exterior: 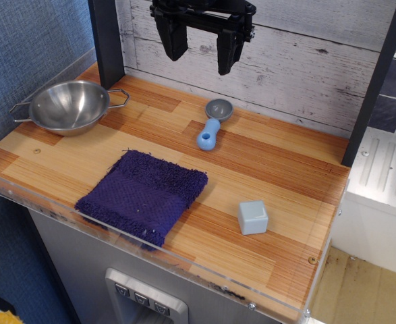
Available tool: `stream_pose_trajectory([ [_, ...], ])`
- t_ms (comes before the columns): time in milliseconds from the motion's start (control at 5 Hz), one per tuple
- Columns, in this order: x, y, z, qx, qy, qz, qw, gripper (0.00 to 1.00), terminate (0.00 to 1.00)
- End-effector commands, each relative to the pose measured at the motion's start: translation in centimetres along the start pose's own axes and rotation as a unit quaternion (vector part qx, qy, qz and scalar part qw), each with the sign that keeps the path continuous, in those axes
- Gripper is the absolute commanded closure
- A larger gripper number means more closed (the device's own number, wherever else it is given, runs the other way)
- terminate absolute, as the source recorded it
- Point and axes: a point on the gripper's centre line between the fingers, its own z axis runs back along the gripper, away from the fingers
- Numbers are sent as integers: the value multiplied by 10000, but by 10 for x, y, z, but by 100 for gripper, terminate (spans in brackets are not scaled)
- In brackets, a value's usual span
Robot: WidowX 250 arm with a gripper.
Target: Move blue cube to the upper right corner of table.
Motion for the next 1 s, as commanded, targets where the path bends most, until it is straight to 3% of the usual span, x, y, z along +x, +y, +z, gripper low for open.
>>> stream_pose_trajectory([
  [0, 0, 0, 0, 0, 0, 0, 10000, 0, 0],
  [400, -39, -53, 3, -191, 157, 122, 9996, 0, 0],
  [800, -68, -83, -15, -327, 477, 1206, 9910, 0, 0],
])
